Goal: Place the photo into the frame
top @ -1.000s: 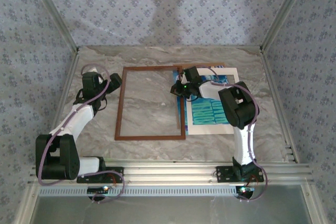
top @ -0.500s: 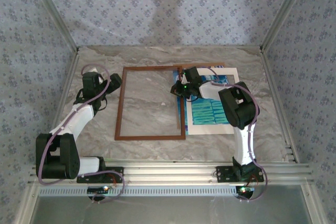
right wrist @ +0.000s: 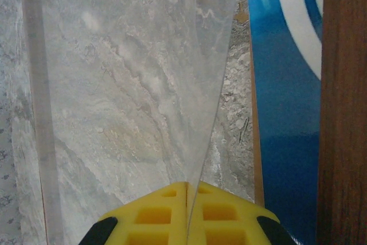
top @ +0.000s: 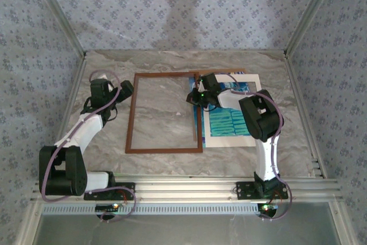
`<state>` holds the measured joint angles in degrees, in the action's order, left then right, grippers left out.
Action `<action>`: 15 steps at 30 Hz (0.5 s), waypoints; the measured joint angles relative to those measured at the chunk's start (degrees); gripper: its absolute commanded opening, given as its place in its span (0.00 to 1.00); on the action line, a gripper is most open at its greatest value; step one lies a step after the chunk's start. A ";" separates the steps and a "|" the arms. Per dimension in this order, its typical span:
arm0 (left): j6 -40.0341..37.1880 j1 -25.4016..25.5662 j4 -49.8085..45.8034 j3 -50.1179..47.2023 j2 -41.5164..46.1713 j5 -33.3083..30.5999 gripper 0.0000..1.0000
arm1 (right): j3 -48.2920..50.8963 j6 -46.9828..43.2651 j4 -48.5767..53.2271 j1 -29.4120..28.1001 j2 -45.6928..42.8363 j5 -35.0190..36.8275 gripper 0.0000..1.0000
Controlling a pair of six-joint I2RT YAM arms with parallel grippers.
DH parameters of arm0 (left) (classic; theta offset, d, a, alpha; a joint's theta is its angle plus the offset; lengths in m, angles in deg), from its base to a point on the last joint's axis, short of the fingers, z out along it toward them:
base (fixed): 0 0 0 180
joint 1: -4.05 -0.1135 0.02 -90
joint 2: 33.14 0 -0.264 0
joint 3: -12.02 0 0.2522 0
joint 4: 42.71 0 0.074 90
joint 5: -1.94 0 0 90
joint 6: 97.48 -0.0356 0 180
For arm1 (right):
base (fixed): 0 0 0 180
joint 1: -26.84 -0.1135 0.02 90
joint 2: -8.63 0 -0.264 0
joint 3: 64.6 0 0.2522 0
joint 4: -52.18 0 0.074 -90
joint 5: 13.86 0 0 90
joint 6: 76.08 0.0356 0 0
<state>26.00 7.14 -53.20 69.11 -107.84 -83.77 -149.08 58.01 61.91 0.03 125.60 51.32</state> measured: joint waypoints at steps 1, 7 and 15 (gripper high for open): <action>0.00 0.04 0.00 0.00 -0.15 0.20 1.00 | 0.00 0.00 0.00 0.00 0.00 0.00 0.00; 0.00 0.09 0.00 0.00 -1.07 0.87 0.99 | 0.35 0.00 -0.02 0.02 -0.31 0.11 0.00; -0.07 0.44 -0.02 0.02 -1.86 2.14 0.99 | 0.61 0.00 -0.02 0.04 -0.94 0.44 0.00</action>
<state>25.93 7.58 -53.22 69.13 -109.69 -81.63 -148.47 58.01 61.89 0.08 124.66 51.75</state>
